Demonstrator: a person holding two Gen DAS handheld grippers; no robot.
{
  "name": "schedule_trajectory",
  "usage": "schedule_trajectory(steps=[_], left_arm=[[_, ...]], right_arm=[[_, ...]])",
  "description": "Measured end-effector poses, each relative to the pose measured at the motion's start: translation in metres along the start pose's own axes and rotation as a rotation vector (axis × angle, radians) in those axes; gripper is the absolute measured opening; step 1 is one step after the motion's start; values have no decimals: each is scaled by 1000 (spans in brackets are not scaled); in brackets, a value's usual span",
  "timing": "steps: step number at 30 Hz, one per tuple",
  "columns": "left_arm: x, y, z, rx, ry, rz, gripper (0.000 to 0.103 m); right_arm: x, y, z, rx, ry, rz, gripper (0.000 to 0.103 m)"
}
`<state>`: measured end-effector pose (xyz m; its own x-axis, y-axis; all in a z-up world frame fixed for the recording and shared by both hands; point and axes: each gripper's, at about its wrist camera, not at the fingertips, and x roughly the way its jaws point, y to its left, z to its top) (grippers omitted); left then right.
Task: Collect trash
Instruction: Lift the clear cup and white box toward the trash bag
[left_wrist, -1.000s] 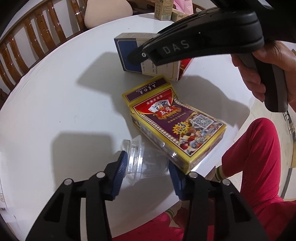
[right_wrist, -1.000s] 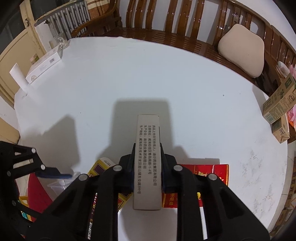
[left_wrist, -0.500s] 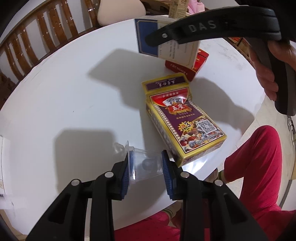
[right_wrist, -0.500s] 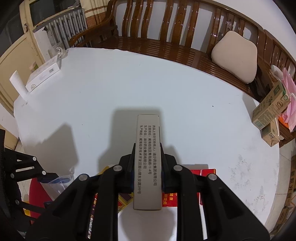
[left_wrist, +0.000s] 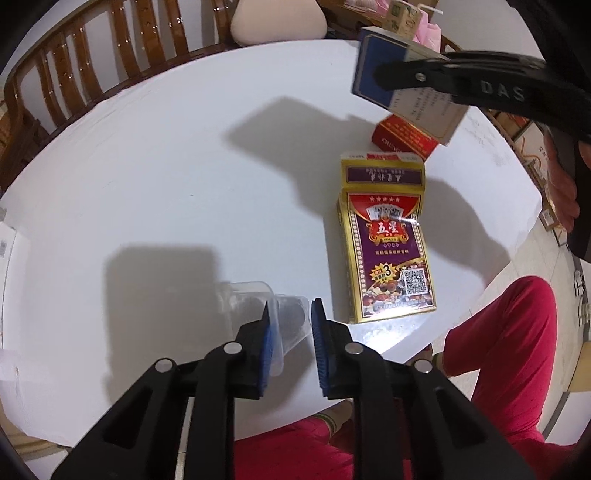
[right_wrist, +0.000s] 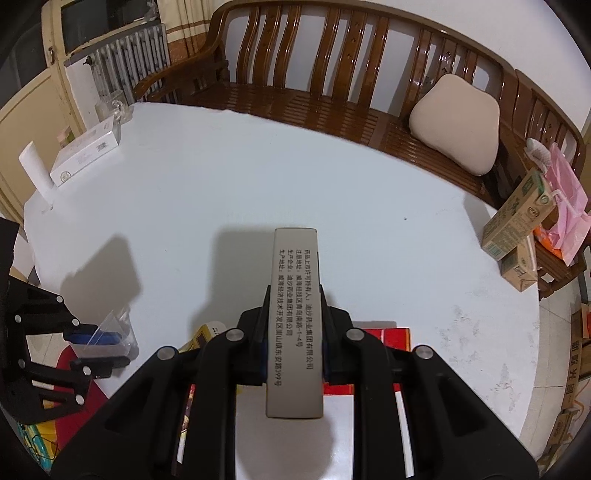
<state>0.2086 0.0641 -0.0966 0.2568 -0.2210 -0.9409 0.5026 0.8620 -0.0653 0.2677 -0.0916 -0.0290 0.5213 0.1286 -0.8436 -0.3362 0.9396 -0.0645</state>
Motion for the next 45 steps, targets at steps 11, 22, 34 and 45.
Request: schedule_trajectory(steps=[11, 22, 34, 45], left_arm=[[-20, 3, 5, -29, -39, -21, 13], [0, 2, 7, -16, 19, -21, 8], [-8, -3, 8, -32, -10, 40, 7], [-55, -14, 5, -39, -99, 59, 7]], right_arm=[[-34, -5, -1, 13, -52, -29, 20], [-34, -12, -11, 32, -42, -24, 20], [-37, -17, -16, 49, -55, -16, 20], [-83, -5, -31, 2, -125, -40, 20]])
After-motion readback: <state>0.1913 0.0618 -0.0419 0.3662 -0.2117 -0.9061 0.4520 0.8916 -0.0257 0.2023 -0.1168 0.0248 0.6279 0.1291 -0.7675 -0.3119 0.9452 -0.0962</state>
